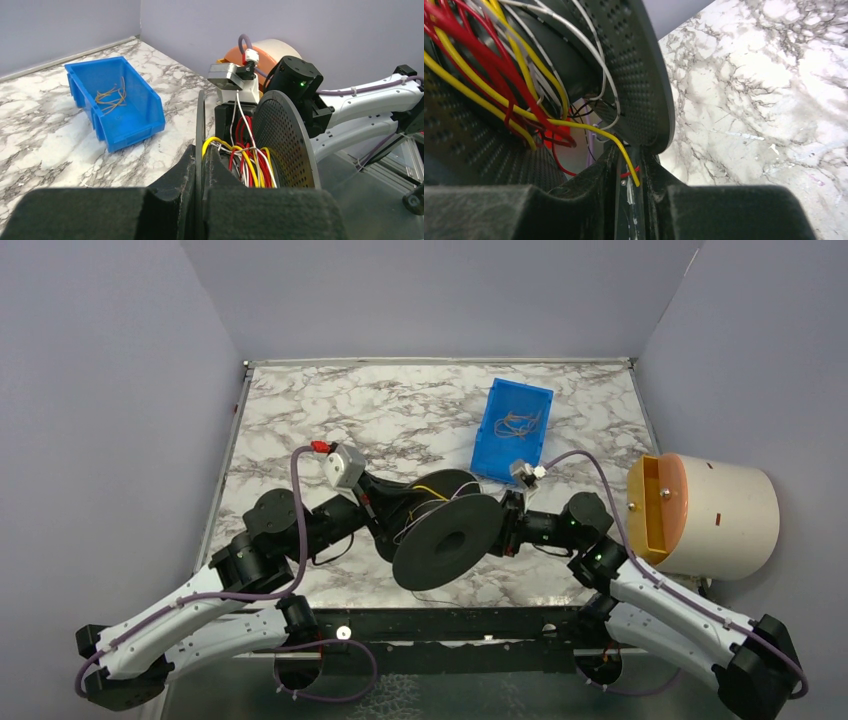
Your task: Wrap the cables
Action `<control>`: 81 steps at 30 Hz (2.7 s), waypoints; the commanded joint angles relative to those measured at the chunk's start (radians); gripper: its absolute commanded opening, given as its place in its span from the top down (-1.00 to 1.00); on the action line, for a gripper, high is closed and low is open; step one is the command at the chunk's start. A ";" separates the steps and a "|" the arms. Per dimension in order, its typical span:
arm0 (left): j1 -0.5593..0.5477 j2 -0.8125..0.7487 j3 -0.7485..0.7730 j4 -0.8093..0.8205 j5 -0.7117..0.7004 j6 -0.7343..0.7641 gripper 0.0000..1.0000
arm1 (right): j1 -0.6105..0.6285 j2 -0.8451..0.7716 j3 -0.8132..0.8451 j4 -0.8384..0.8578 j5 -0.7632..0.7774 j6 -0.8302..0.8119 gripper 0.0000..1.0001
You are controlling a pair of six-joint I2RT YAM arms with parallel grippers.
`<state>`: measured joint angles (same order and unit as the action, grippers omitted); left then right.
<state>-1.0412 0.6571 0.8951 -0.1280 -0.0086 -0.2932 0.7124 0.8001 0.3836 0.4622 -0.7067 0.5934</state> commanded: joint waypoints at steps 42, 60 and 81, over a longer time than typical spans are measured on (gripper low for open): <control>0.002 0.376 0.186 0.116 -1.091 0.730 1.00 | 0.005 -0.118 0.047 -0.584 0.714 -0.061 0.29; 0.073 0.827 0.236 0.440 -1.235 1.227 1.00 | 0.005 -0.180 0.053 -0.680 0.782 -0.011 0.29; 0.219 1.290 0.367 0.449 -1.191 1.138 1.00 | 0.005 -0.212 0.037 -0.675 0.760 0.005 0.29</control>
<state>-0.8318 1.9110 1.1919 0.2878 -1.1885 0.8459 0.7124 0.6025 0.4049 -0.2123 0.0448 0.5873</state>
